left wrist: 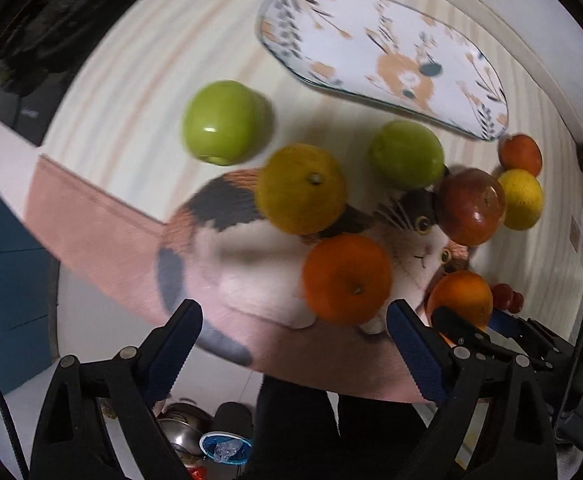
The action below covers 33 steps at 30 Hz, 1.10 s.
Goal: Organize fruits
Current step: 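Grasp an orange with the right gripper while the left gripper grasps another orange, then carry both oranges to the white floral plate and lower them onto it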
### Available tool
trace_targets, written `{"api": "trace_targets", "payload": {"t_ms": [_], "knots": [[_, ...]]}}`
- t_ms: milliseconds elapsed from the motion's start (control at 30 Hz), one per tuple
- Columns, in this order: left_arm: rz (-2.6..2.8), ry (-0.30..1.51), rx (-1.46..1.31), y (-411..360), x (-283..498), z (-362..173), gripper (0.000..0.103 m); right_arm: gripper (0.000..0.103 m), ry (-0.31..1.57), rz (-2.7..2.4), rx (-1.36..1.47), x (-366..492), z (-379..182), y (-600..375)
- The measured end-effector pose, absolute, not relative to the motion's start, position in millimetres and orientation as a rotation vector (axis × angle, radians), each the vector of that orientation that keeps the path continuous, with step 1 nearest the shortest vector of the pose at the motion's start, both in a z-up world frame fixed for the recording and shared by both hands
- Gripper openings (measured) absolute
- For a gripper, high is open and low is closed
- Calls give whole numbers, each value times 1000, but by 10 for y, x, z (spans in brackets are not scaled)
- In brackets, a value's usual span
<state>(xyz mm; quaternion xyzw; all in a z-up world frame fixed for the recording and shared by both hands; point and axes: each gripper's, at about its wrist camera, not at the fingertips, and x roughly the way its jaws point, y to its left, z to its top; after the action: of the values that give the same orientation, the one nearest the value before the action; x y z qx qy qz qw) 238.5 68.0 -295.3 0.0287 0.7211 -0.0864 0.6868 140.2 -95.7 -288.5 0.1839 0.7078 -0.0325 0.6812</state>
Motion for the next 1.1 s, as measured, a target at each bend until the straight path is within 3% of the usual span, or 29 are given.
{"api": "trace_targets", "payload": {"t_ms": [233, 367, 800, 1100], "knots": [[-263, 1637, 149, 332, 2307, -3190, 92, 68, 1621, -68, 421, 1268, -2948, -1018], [-273, 1652, 135, 252, 2267, -3328, 62, 69, 1631, -60, 415, 1319, -2977, -1020], [-281, 1574, 175, 45, 1980, -3107, 60, 67, 1627, -43, 375, 1323, -2942, -1009], [-411, 1459, 85, 3, 2291, -2002, 60, 67, 1478, 11, 452, 1551, -2222, -1220]]}}
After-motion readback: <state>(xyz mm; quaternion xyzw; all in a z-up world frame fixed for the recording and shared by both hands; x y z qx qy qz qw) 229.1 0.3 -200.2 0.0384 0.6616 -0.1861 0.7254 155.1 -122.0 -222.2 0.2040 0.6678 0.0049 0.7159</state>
